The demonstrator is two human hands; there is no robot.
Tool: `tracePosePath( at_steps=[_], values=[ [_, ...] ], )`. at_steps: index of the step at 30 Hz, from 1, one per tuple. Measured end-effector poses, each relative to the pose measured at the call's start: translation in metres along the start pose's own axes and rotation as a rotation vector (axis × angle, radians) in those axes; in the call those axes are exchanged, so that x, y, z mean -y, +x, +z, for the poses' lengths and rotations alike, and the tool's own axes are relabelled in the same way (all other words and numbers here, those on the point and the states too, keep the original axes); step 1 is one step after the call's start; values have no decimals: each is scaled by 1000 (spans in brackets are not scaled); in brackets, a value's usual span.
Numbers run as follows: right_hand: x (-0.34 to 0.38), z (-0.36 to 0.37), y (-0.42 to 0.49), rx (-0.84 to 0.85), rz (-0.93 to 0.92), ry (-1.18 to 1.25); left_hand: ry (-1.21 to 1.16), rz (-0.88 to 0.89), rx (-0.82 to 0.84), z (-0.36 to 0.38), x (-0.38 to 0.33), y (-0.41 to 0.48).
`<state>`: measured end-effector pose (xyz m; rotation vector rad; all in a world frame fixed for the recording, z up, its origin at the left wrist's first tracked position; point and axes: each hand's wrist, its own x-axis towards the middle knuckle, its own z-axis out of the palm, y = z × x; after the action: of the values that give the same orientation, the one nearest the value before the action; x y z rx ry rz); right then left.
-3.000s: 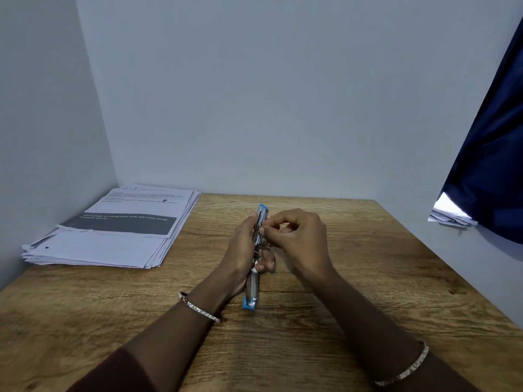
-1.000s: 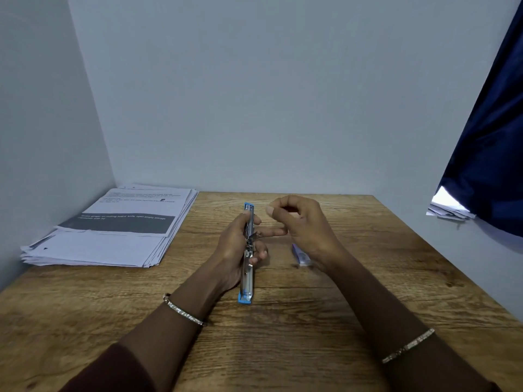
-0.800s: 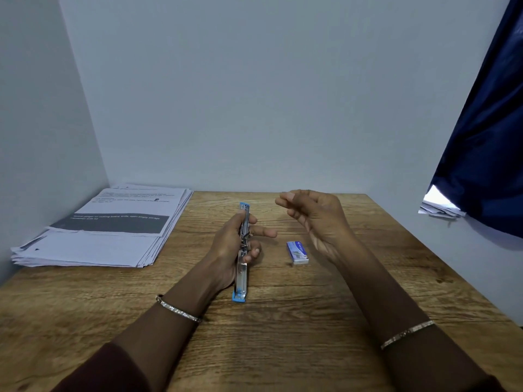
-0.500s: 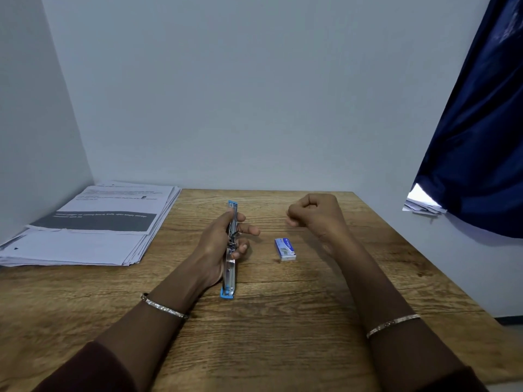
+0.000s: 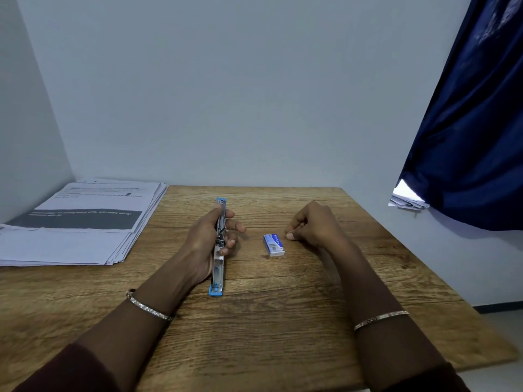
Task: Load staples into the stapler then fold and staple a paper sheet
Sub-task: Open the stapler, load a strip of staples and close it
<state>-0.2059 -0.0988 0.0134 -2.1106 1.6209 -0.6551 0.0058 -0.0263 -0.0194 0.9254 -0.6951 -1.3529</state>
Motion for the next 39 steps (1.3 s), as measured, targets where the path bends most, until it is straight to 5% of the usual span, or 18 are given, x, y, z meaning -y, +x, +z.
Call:
tracePosePath(
  at_steps=[4,9,15,22,27,31,39],
  values=[
    [-5,-6,1,56,46,46,-4,-2,7,0,-1,-1],
    [-3,-14,0,-285,-50,219,14,6,-13,2,0,-1],
    [16,-7,-13,281,-235,-17,-11,-3,37,4,-1,-1],
    [21,1,-13,299,-279,-130,40,22,13,2,3,3],
    [29,13,-14,120,-314,207,103,50,-41,1,7,8],
    [35,24,-14,154,-334,519,50,47,12,-2,7,10],
    [34,36,-15,219,-336,716,-61,84,60,-4,3,5]
  ],
)
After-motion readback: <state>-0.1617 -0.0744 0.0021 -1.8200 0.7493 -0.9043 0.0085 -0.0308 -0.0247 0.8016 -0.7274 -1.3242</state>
